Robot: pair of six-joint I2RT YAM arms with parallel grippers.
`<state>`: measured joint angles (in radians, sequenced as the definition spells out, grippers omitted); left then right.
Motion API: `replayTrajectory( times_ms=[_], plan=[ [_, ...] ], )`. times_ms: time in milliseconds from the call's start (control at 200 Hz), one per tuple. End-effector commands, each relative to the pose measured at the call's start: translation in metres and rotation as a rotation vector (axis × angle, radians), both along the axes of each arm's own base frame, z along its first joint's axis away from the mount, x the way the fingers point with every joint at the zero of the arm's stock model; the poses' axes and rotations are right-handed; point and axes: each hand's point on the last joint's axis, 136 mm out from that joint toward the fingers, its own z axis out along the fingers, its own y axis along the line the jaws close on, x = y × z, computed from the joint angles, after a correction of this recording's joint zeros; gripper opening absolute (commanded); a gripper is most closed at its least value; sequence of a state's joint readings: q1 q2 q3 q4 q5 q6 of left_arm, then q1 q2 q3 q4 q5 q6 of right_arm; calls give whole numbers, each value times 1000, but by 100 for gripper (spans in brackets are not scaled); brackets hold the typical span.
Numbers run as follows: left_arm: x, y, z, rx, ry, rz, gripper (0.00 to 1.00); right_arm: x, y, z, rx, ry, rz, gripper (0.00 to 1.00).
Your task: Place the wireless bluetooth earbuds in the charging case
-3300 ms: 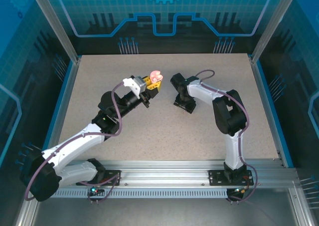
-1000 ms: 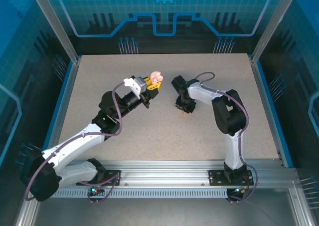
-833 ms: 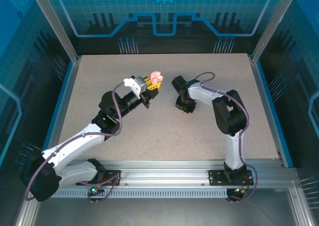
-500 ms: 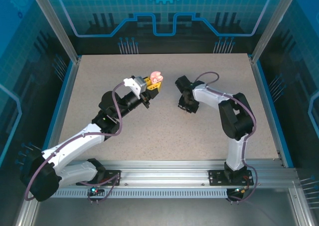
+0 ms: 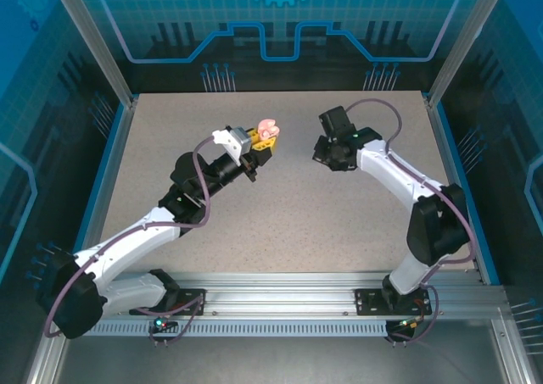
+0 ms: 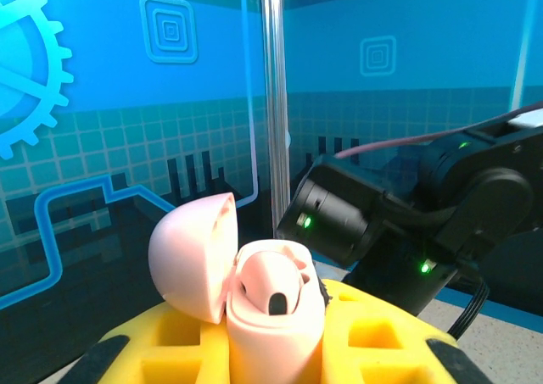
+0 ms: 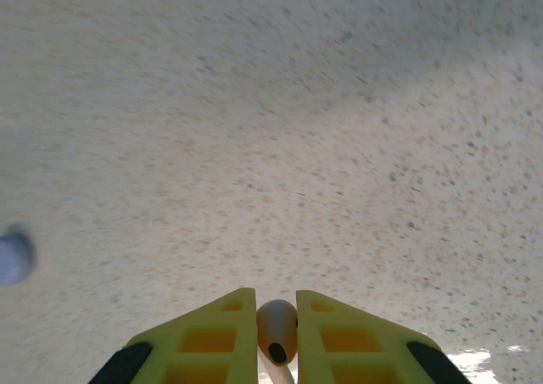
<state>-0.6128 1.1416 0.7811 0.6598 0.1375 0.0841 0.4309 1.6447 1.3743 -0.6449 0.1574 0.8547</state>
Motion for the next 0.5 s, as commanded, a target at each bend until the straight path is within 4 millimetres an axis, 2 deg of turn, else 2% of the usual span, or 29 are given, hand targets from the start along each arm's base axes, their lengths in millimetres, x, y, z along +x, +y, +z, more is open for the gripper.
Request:
replayTrajectory(
  times_ms=[0,185,325,495],
  plan=[
    [-7,-4,27,-52,-44,-39,0,10,10,66,64,-172,93,14],
    [-8,-6,25,-55,-34,-57,0,7,19,130,137,-331,169,14],
    [-7,-8,23,-47,-35,-61,0,-3,27,177,203,-469,233,14],
    [-3,-11,18,-39,-24,-60,0,-17,28,222,259,-613,282,15]
  ],
)
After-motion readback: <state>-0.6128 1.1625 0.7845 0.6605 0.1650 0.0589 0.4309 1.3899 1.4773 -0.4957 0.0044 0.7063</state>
